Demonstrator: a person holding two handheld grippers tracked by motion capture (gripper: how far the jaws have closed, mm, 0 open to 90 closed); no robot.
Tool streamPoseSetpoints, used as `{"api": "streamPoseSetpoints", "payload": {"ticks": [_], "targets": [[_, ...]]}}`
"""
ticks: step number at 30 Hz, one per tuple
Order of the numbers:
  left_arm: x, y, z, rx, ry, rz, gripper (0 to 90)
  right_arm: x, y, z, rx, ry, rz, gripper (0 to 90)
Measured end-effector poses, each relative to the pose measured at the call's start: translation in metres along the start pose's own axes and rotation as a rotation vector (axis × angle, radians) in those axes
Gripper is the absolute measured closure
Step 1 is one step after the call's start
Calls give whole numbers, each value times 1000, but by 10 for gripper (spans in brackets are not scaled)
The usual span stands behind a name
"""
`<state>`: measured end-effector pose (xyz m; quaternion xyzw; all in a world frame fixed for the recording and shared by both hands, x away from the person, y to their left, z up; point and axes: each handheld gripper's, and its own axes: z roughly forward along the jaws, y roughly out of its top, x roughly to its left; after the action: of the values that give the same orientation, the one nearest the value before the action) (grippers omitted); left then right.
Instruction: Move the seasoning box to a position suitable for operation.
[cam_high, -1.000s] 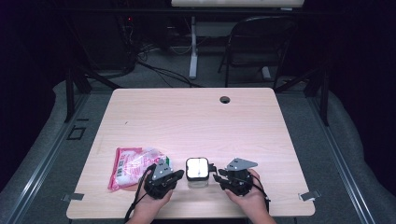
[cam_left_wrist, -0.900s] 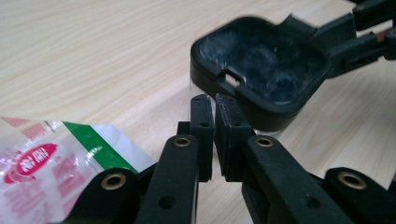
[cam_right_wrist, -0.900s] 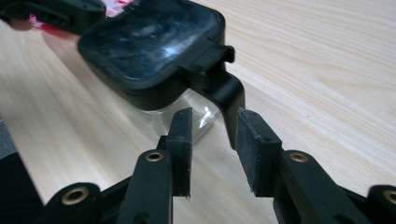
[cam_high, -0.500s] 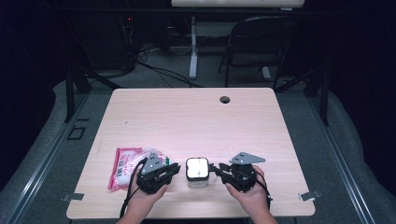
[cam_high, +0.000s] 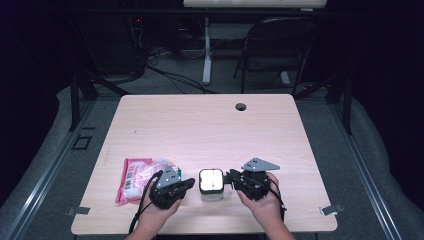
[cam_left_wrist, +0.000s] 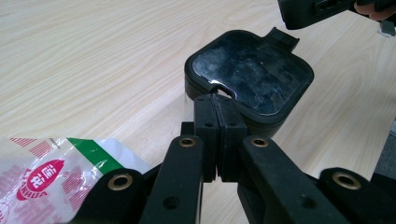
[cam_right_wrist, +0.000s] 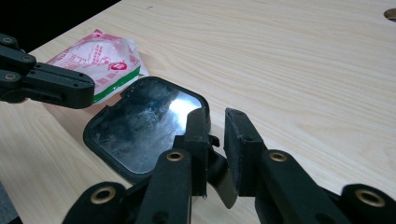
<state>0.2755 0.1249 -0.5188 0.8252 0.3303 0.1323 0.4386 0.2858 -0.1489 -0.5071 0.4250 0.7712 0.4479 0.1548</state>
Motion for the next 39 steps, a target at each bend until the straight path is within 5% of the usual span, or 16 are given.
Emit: {"api": "streamPoseSetpoints", "payload": {"ticks": [18, 39], "targets": [[-7, -5, 12, 74, -31, 26, 900, 1, -6, 3, -15, 7, 21, 796], [-5, -3, 11, 66, -44, 11, 900, 1, -9, 4, -33, 16, 54, 815]]}}
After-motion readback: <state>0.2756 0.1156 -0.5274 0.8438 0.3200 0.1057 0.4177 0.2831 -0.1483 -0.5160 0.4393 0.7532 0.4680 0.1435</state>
